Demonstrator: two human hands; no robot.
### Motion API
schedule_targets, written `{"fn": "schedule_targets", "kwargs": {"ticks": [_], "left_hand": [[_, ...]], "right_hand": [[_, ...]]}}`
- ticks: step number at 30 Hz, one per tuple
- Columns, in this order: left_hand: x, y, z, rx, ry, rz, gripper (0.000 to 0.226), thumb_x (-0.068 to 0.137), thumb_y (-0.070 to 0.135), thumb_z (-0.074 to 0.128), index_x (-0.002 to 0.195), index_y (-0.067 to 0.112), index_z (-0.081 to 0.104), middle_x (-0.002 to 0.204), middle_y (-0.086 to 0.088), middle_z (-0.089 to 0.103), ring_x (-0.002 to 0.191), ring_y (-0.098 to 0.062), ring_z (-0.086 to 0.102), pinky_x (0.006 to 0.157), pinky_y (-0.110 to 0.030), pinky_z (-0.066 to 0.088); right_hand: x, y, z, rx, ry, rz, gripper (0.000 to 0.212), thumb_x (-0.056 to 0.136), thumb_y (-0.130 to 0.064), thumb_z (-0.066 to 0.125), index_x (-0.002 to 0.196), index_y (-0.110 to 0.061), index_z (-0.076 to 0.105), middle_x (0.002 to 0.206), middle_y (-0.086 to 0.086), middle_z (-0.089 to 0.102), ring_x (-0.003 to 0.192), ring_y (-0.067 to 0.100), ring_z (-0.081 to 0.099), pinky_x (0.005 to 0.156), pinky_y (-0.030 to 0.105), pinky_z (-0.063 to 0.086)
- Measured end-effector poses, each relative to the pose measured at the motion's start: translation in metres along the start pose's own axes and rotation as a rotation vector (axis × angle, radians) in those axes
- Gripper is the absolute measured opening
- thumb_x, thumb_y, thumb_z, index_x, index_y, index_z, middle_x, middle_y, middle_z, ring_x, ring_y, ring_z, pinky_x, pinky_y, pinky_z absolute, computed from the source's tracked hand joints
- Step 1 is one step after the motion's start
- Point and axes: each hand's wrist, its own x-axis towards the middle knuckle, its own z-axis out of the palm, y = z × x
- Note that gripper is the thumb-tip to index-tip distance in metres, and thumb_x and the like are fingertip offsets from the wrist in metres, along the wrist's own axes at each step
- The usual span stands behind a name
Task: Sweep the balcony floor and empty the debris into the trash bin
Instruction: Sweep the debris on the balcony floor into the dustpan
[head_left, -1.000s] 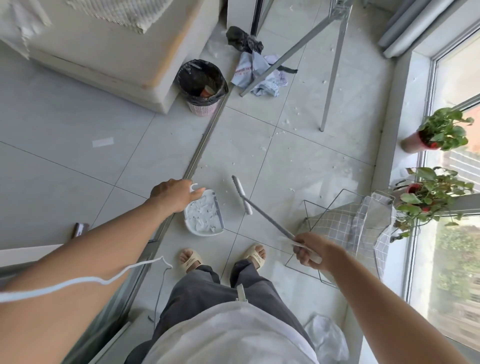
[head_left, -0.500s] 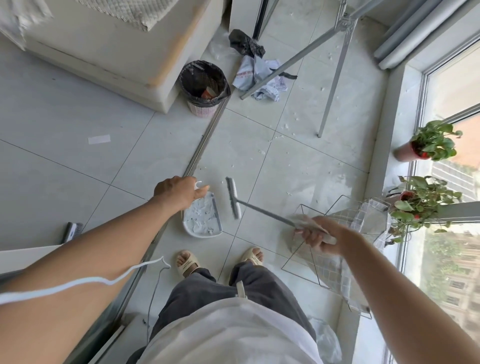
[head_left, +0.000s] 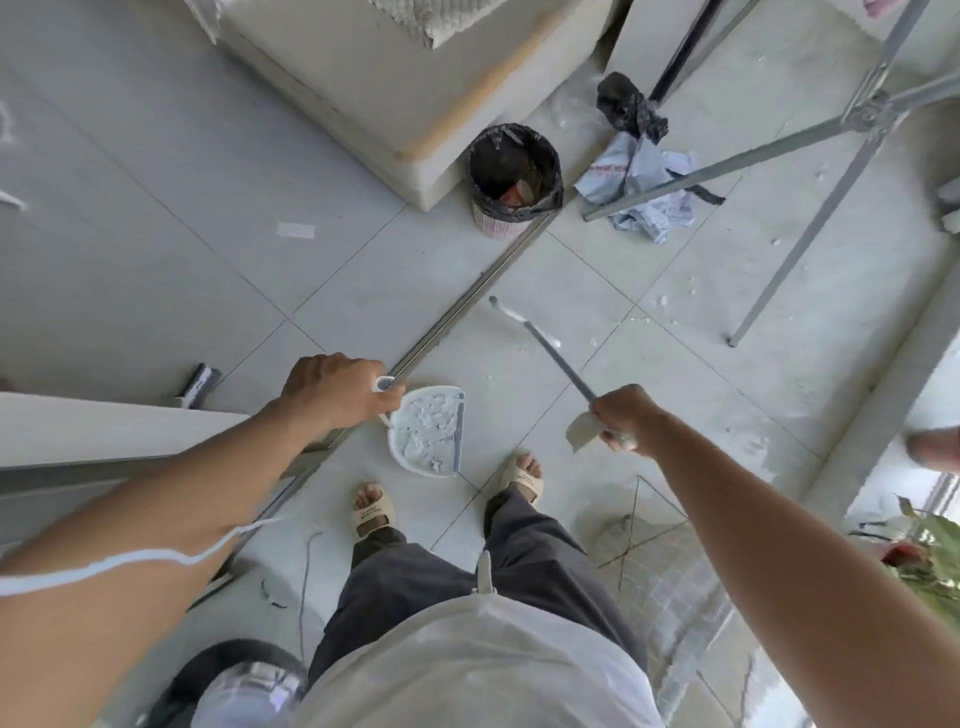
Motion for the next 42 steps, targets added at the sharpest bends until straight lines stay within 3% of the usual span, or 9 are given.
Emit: {"fn": "schedule_targets", "kwargs": {"ticks": [8, 13, 16, 21, 24, 29, 33, 37, 42], "left_hand": [[-0.036, -0.008, 0.019, -0.048, 0.256, -0.302, 0.067, 0.081, 0.069, 0.021, 0.091, 0.020, 0.066, 0.088, -0.015, 0.071, 0.105, -0.037, 0.061, 0.071, -0.037, 0.048], [-0.032, 0.019, 0.027, -0.136, 0.187, -0.407, 0.045, 0.092, 0.055, 0.042, 0.089, 0.016, 0.062, 0.085, -0.022, 0.068, 0.084, -0.041, 0.063, 0.070, -0.038, 0.046], [-0.023, 0.012, 0.027, -0.143, 0.200, -0.409, 0.042, 0.093, 0.054, 0.041, 0.084, 0.016, 0.058, 0.083, -0.021, 0.067, 0.083, -0.040, 0.063, 0.068, -0.037, 0.045], [-0.015, 0.001, 0.021, -0.178, 0.206, -0.385, 0.044, 0.091, 0.056, 0.041, 0.081, 0.018, 0.058, 0.073, -0.015, 0.060, 0.079, -0.037, 0.060, 0.066, -0.035, 0.045], [-0.017, 0.005, 0.020, -0.175, 0.180, -0.389, 0.045, 0.092, 0.056, 0.042, 0.082, 0.016, 0.059, 0.067, -0.010, 0.048, 0.073, -0.034, 0.054, 0.063, -0.034, 0.040], [-0.017, 0.007, 0.019, -0.192, 0.186, -0.378, 0.045, 0.091, 0.057, 0.042, 0.083, 0.015, 0.058, 0.083, -0.021, 0.065, 0.081, -0.039, 0.059, 0.064, -0.034, 0.038], [-0.019, 0.003, 0.019, -0.222, 0.190, -0.375, 0.043, 0.091, 0.059, 0.041, 0.078, 0.019, 0.052, 0.088, -0.021, 0.067, 0.084, -0.040, 0.061, 0.066, -0.035, 0.039], [-0.023, -0.001, 0.023, -0.249, 0.186, -0.367, 0.041, 0.090, 0.059, 0.041, 0.075, 0.021, 0.047, 0.088, -0.019, 0.068, 0.083, -0.039, 0.061, 0.064, -0.033, 0.037], [-0.023, -0.002, 0.025, -0.250, 0.172, -0.359, 0.039, 0.090, 0.059, 0.039, 0.077, 0.023, 0.048, 0.090, -0.017, 0.069, 0.082, -0.037, 0.061, 0.065, -0.032, 0.038]], "right_hand": [[0.043, -0.001, -0.007, -0.327, -0.114, -0.024, 0.029, 0.079, 0.005, 0.063, 0.107, 0.001, 0.057, 0.092, 0.016, 0.056, 0.067, 0.026, 0.060, 0.047, 0.025, 0.052], [0.035, 0.000, -0.043, -0.546, -0.160, -0.068, 0.018, 0.087, -0.001, 0.054, 0.105, 0.003, 0.056, 0.081, 0.020, 0.060, 0.055, 0.026, 0.060, 0.040, 0.022, 0.046], [0.031, -0.017, -0.084, -0.492, -0.144, -0.060, 0.011, 0.085, -0.002, 0.055, 0.093, 0.004, 0.061, 0.064, 0.014, 0.054, 0.042, 0.021, 0.050, 0.038, 0.017, 0.037], [0.017, -0.008, -0.083, -0.352, -0.099, -0.043, 0.017, 0.085, 0.000, 0.052, 0.097, 0.006, 0.062, 0.062, 0.014, 0.051, 0.039, 0.019, 0.048, 0.037, 0.015, 0.034], [0.014, 0.006, -0.043, -0.245, -0.094, -0.036, 0.019, 0.091, 0.000, 0.050, 0.106, 0.007, 0.057, 0.071, 0.018, 0.052, 0.049, 0.022, 0.051, 0.033, 0.014, 0.035], [0.011, 0.030, 0.017, -0.274, -0.207, 0.090, 0.021, 0.094, -0.007, 0.053, 0.113, 0.001, 0.051, 0.093, 0.019, 0.056, 0.063, 0.022, 0.056, 0.037, 0.017, 0.042], [0.010, 0.020, -0.016, -0.233, -0.297, 0.110, 0.026, 0.090, -0.005, 0.056, 0.113, 0.009, 0.056, 0.069, 0.016, 0.050, 0.043, 0.018, 0.048, 0.039, 0.020, 0.037], [0.001, 0.022, -0.064, -0.013, -0.353, 0.157, 0.026, 0.093, -0.007, 0.053, 0.112, 0.010, 0.056, 0.062, 0.015, 0.050, 0.038, 0.015, 0.042, 0.032, 0.019, 0.033], [-0.004, 0.036, -0.034, -0.007, -0.275, 0.127, 0.024, 0.091, -0.006, 0.052, 0.109, 0.010, 0.057, 0.057, 0.014, 0.049, 0.035, 0.016, 0.043, 0.034, 0.019, 0.035]]}}
